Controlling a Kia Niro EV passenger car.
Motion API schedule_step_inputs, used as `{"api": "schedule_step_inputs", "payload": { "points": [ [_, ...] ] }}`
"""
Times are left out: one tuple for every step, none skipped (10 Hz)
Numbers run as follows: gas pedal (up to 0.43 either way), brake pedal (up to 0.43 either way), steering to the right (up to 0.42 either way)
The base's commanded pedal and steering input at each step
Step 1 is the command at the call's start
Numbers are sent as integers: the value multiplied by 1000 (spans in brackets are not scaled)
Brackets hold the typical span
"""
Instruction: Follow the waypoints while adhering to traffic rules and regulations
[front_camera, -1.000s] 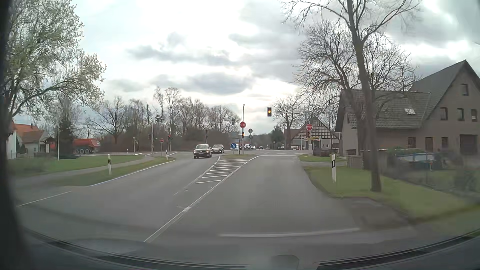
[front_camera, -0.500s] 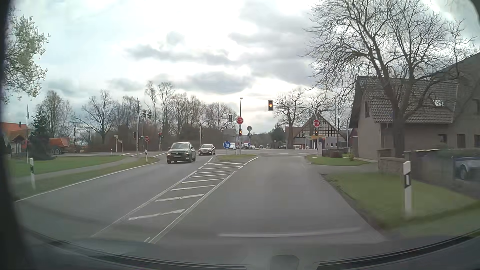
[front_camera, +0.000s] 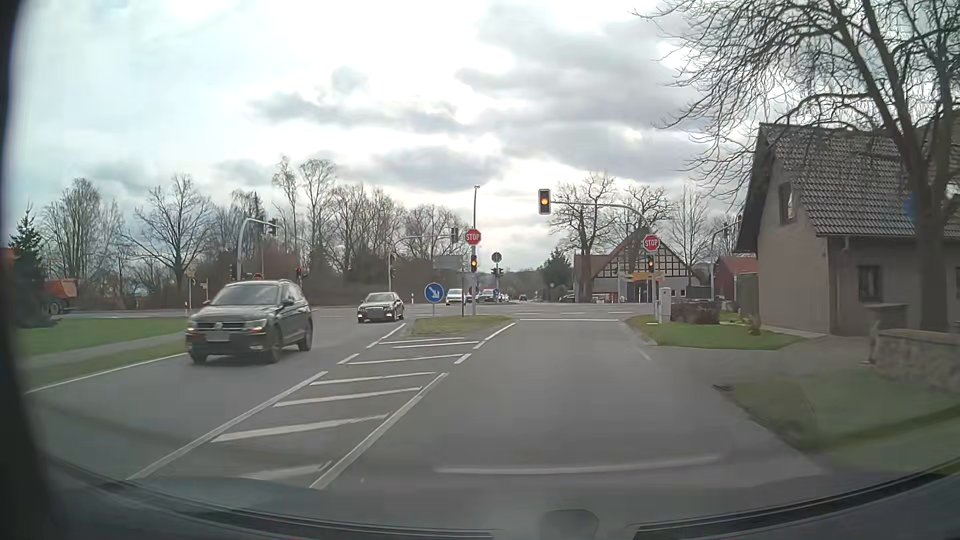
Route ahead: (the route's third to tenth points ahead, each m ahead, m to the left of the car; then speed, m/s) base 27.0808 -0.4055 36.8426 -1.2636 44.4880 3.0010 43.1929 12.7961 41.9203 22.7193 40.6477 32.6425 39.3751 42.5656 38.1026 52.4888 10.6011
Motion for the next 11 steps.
{"api": "schedule_step_inputs", "payload": {
  "points": [
    [0,238,7],
    [0,250,8],
    [0,250,10],
    [0,256,11],
    [0,262,11],
    [0,262,12],
    [0,262,13],
    [0,262,13],
    [0,262,14],
    [0,262,15],
    [0,262,16]
  ]
}}
